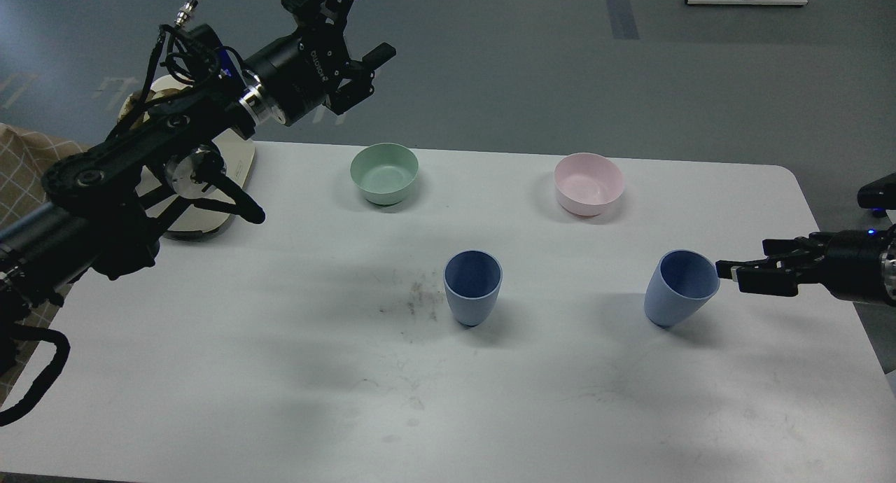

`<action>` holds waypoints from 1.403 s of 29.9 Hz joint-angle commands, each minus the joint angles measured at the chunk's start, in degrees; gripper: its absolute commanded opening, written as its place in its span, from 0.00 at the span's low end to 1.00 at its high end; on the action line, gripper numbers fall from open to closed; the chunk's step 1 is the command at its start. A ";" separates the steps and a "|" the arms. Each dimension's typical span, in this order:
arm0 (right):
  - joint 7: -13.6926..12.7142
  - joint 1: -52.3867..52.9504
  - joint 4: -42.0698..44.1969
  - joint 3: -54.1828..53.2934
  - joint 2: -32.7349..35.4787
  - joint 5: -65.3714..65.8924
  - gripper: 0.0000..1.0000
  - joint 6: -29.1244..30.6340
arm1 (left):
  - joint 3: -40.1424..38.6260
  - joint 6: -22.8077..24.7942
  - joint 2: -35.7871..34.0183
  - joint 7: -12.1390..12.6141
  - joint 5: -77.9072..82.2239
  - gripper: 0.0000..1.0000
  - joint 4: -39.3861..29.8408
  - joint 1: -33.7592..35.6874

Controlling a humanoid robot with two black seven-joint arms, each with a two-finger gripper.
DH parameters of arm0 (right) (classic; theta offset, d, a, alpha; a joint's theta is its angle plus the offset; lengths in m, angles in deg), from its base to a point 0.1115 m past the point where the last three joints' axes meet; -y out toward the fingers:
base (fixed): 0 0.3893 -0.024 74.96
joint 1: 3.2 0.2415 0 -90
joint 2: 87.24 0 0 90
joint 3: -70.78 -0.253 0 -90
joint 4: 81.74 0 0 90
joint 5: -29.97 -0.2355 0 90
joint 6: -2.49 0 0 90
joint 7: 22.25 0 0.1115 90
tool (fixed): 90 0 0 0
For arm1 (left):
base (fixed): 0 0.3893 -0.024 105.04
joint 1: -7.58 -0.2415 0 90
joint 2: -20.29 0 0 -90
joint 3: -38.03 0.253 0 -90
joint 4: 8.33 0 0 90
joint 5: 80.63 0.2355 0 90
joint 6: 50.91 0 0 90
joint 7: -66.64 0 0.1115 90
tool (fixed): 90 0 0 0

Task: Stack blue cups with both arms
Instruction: 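Grasp the second blue cup's rim with the right gripper, then lift the cup and carry it over the placed blue cup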

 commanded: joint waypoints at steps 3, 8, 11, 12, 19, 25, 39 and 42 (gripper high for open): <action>0.05 0.62 2.80 0.82 -3.79 2.12 0.96 0.01 | -0.71 0.10 -0.08 -0.08 0.13 0.98 -0.08 -0.95; 0.05 3.07 5.25 3.88 -6.59 2.65 0.82 0.01 | -0.71 0.19 -0.61 -0.08 0.13 0.98 -0.08 -1.12; 0.05 4.21 6.66 5.29 -7.82 2.65 0.62 0.01 | -0.80 0.19 -0.70 -0.08 0.13 0.98 -0.08 -1.12; 0.05 4.48 6.75 5.56 -8.09 2.65 0.57 0.01 | -0.80 0.19 -0.70 -0.08 0.13 0.98 -0.08 -1.12; 0.05 4.75 6.84 6.00 -8.27 3.96 0.06 0.01 | -1.77 0.19 -0.79 0.00 0.13 0.98 -0.25 -2.09; 0.05 5.10 6.84 6.09 -8.36 4.49 0.00 0.01 | -2.03 0.19 -0.87 -0.08 0.13 0.98 -0.26 -2.61; 0.05 12.28 3.15 5.74 -8.01 4.14 0.00 0.01 | -2.03 0.19 -1.05 -0.08 0.13 0.98 -0.96 -3.06; 0.05 17.22 2.80 5.74 -8.44 4.14 0.00 0.01 | -2.03 0.19 -1.05 0.00 0.13 0.98 -1.05 -3.06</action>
